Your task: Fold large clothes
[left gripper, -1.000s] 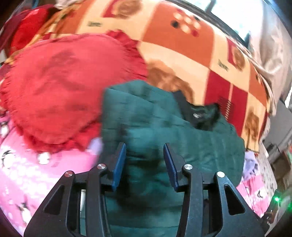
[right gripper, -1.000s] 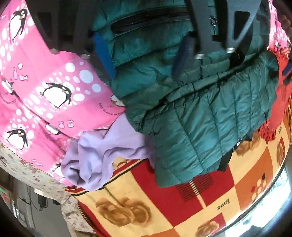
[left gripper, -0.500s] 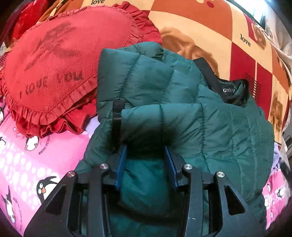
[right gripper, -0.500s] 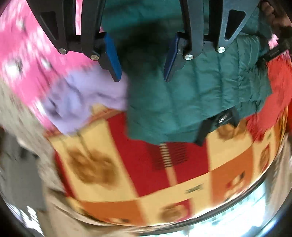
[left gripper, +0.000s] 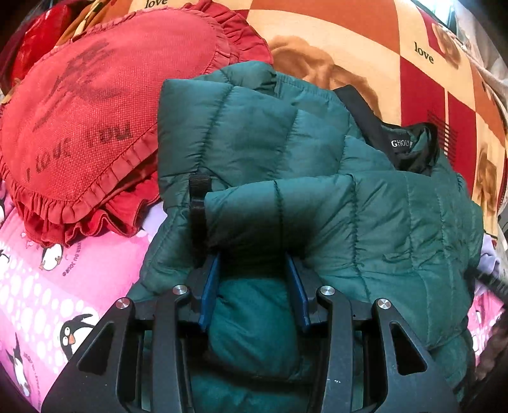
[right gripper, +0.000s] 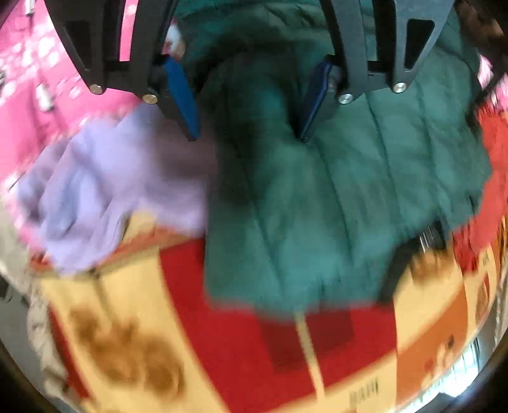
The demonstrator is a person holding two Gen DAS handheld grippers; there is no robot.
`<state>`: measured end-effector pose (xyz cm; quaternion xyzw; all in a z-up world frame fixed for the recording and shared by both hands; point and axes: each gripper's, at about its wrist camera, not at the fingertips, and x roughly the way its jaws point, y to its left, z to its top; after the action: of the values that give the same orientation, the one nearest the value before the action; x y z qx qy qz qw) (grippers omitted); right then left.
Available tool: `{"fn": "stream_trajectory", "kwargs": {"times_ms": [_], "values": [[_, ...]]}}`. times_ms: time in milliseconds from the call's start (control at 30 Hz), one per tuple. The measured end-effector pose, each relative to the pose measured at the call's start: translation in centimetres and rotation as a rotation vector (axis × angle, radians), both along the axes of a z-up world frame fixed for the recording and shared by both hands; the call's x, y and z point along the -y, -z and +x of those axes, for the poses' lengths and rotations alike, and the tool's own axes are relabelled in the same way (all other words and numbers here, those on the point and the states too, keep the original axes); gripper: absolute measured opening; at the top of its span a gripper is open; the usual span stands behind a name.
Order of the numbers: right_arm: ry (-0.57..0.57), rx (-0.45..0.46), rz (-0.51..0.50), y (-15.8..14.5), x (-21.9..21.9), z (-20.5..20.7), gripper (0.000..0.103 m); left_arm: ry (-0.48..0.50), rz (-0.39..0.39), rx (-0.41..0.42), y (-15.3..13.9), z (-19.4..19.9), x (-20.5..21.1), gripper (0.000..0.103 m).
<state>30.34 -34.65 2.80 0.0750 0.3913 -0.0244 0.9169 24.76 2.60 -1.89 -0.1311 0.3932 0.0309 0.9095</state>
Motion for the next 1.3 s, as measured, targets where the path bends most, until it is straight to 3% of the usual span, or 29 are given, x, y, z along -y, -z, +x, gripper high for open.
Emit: {"fn": "stream_trajectory", "kwargs": {"times_ms": [67,133,200,300,433,633,733,800,867,933,1033,1100,1167,1300], "values": [[0.009,0.125,0.006,-2.9,-0.6,0.2,0.06,0.001,0.007,0.0,0.0,-0.1,0.0,0.041],[-0.034,0.171,0.016,-4.1,-1.7,1.7,0.06,0.0,0.008,0.0,0.1,-0.1,0.1,0.041],[-0.079,0.143,0.06,-3.1,-2.1,4.0,0.06,0.001,0.002,-0.002,0.1,-0.1,0.0,0.041],[-0.114,0.023,0.04,1.1,-2.4,6.8,0.061,0.007,-0.001,-0.001,0.2,-0.1,0.0,0.041],[-0.137,0.051,0.01,3.9,-2.4,6.7,0.062,0.036,-0.002,0.003,0.2,0.0,0.1,0.041],[-0.14,0.051,-0.009,3.5,-2.8,5.6,0.065,0.037,-0.037,0.011,0.2,0.0,-0.3,0.043],[-0.127,0.009,-0.096,1.9,-4.5,5.2,0.065,0.029,-0.062,0.016,0.2,-0.1,-0.6,0.043],[-0.111,0.046,-0.117,-0.1,-5.6,3.7,0.065,0.028,-0.074,0.018,0.2,-0.1,-0.8,0.043],[-0.146,0.117,-0.072,-1.9,-7.2,1.0,0.071,0.026,-0.083,0.02,0.2,-0.2,-0.8,0.043],[-0.19,0.133,-0.034,-2.3,-8.9,-0.8,0.09,0.024,-0.083,0.019,0.2,-0.4,-0.8,0.043],[-0.261,0.09,-0.002,-0.4,-11.8,-2.4,0.093,0.018,-0.077,0.013,0.2,-0.5,-0.8,0.044],[-0.286,-0.006,-0.072,3.5,-14.0,-1.9,0.101,0.02,-0.072,0.012,0.2,-0.5,-0.7,0.045],[-0.284,0.005,-0.111,5.2,-14.9,-1.5,0.102,0.028,-0.071,0.007,0.2,-0.2,-0.6,0.048],[-0.284,-0.005,-0.081,5.1,-14.3,-1.4,0.103,0.034,-0.069,0.007,0.2,0.1,-0.3,0.049]]}}
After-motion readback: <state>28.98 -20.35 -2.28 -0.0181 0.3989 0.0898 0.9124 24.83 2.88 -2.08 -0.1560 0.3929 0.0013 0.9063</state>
